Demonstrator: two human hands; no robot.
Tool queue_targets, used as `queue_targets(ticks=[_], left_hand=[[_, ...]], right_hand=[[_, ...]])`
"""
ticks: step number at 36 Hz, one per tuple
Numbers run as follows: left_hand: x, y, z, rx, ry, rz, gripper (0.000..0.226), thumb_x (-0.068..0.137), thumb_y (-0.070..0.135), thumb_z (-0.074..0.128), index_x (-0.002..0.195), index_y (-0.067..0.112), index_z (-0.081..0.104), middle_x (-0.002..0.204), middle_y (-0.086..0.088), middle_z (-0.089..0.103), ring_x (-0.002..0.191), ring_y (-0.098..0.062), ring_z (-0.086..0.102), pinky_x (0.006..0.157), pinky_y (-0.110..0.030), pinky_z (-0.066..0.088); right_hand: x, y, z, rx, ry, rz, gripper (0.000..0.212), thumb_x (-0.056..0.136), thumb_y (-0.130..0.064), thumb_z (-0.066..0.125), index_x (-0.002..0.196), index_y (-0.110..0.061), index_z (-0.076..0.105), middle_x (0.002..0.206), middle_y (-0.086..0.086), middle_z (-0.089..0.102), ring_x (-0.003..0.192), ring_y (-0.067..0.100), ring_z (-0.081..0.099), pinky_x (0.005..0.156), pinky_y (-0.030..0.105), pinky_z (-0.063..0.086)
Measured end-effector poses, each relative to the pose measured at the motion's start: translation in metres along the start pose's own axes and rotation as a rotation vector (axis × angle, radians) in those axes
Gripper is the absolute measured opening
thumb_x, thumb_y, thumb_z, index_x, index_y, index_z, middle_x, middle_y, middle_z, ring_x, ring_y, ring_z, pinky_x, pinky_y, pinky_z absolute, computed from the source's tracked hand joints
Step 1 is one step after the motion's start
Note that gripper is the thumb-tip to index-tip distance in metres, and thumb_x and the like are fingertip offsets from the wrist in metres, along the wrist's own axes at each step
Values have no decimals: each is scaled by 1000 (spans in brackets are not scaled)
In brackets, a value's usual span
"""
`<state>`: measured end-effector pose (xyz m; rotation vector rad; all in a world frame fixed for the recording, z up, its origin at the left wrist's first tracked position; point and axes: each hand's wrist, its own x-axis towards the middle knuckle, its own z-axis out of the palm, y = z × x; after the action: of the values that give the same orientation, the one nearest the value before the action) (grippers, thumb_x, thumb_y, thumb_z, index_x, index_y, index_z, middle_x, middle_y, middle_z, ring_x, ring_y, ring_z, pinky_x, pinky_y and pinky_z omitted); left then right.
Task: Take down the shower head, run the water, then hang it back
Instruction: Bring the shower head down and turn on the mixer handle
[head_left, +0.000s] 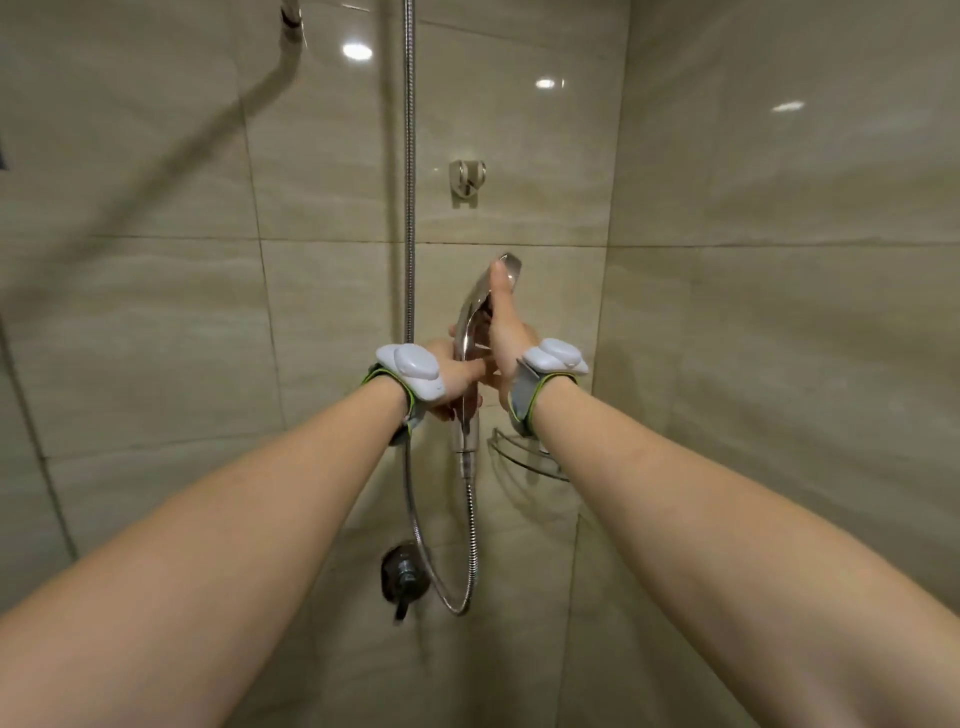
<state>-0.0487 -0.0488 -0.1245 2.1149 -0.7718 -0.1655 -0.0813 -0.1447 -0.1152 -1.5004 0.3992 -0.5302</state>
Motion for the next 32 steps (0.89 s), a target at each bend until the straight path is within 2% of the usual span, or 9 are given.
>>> queue_targets(ticks=[3,6,10,12,15,19,23,27,32], left_hand=[[3,-15,9,161,23,-31,34,88,34,50,91,5,67,89,-11,69,86,-25,69,77,-28,59],[3,-34,23,190,-7,-52,36,90,17,54,119,-3,63,98,-5,61,92,-12,58,57,-7,48],[3,-58,40,168,27,-163,25,86,17,69,104,0,66,82,-11,70,60,-23,67,54,-27,57],[0,-71,48,71,-51,-181,15,79,15,76,83,4,66,76,-14,72,62,-28,69,65,-41,62],[-11,-87,61,-83,-162,-165,27,73,10,78,65,8,53,68,-18,59,67,-31,59,80,-55,57],[-17,-115,77,-71,-181,-159,5,86,9,66,84,5,67,69,-12,67,66,-27,59,73,-39,57],[-17,-142,87,-132,-150,-191,16,91,13,62,76,12,69,79,-14,69,64,-23,58,56,-26,49],[-14,-164,97,-258,-58,-291,22,97,4,54,76,10,58,68,-13,58,43,-15,47,41,-15,35],[-13,-212,103,-190,-94,-409,12,96,5,54,85,9,58,65,-9,58,37,-12,45,34,-12,35]], right_hand=[[-4,24,1,-87,-46,68,100,54,-98,42,101,-15,73,94,7,76,86,24,73,86,41,59],[-3,55,2,-164,-116,132,76,65,-81,60,102,-15,74,100,9,76,89,27,74,87,44,59],[-8,77,3,-231,-137,193,57,87,-62,59,107,-10,73,102,13,76,93,31,73,89,51,57],[-9,88,1,-276,-108,196,55,98,-54,49,108,-4,70,113,16,72,93,28,69,93,37,54],[-9,108,-5,-426,-55,128,52,109,-37,30,125,1,61,129,18,62,100,27,58,71,24,37],[-16,146,-15,-411,-112,223,48,109,-37,32,132,-2,54,121,12,61,75,21,53,37,9,38],[-20,185,-21,-413,-106,306,53,103,-51,41,121,-6,63,96,8,66,71,19,59,61,17,49],[-18,217,-28,-549,-86,313,63,91,-68,48,126,-18,63,121,8,63,101,26,64,94,31,48],[8,281,-34,-423,-150,475,35,85,-57,64,81,-23,57,73,-7,57,70,15,59,64,26,43]])
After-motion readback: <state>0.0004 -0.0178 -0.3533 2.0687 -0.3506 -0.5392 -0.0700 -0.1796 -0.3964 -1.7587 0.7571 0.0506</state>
